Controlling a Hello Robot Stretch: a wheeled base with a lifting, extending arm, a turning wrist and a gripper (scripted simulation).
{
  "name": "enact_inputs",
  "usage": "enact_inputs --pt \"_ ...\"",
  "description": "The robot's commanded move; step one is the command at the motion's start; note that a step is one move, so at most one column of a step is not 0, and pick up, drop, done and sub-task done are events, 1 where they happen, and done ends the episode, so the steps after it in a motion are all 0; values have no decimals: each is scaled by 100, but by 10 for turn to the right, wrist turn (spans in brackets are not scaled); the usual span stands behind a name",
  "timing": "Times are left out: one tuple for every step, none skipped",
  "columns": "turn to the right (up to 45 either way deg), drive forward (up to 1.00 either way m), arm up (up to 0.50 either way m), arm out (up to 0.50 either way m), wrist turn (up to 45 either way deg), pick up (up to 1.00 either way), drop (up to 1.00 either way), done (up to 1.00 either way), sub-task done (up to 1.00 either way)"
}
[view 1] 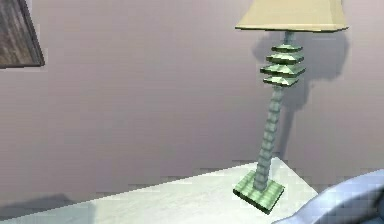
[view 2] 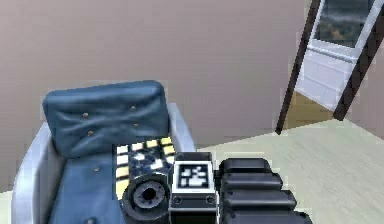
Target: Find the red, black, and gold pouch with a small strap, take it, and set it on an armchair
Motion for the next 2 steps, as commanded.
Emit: enact_inputs --pt "0 0 0 48 0 0 0 0 0" --pt "0 0 0 0 390 0 0 0 0"
